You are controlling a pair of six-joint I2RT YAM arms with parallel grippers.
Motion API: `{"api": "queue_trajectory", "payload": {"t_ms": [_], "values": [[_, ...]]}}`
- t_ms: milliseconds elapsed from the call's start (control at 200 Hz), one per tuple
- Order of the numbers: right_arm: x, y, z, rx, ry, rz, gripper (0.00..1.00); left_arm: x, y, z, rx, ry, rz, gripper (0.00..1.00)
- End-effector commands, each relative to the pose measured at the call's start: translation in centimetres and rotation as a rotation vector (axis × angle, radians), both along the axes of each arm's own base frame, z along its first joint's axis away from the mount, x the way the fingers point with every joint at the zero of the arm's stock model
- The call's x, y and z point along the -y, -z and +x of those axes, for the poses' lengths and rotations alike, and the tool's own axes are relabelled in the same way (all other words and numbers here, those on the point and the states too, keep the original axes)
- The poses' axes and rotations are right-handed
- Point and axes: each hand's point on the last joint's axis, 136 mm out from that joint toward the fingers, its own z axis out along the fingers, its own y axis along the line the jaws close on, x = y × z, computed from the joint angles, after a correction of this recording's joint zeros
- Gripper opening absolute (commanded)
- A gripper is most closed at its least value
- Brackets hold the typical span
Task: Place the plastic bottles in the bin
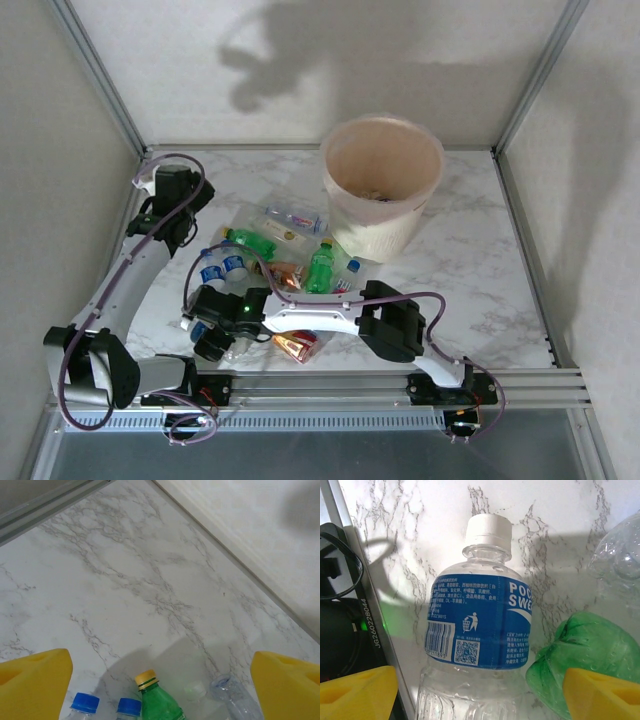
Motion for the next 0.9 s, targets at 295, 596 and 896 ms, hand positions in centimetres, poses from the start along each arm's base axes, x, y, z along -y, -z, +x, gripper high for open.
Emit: {"api": "queue_trajectory", "payload": {"t_ms": [295,596,896], "values": [[1.0,3.8,-1.6,0.044,-0.040,-0.141,0.87,-1.1,0.3,-0.9,0.011,-0.054,-0.030,0.92],[1.8,1.7,-1.4,0.108,-0.025,-0.141,0.88,-1.1,0.1,-0.9,0.021,-0.056,-0.039,0.92],[1.5,-1.5,-2.0,0.127,-0.017,-0.090,0.88,-1.2,0.1,-1.1,0.022,-0.061,-0.041,0.92]]}}
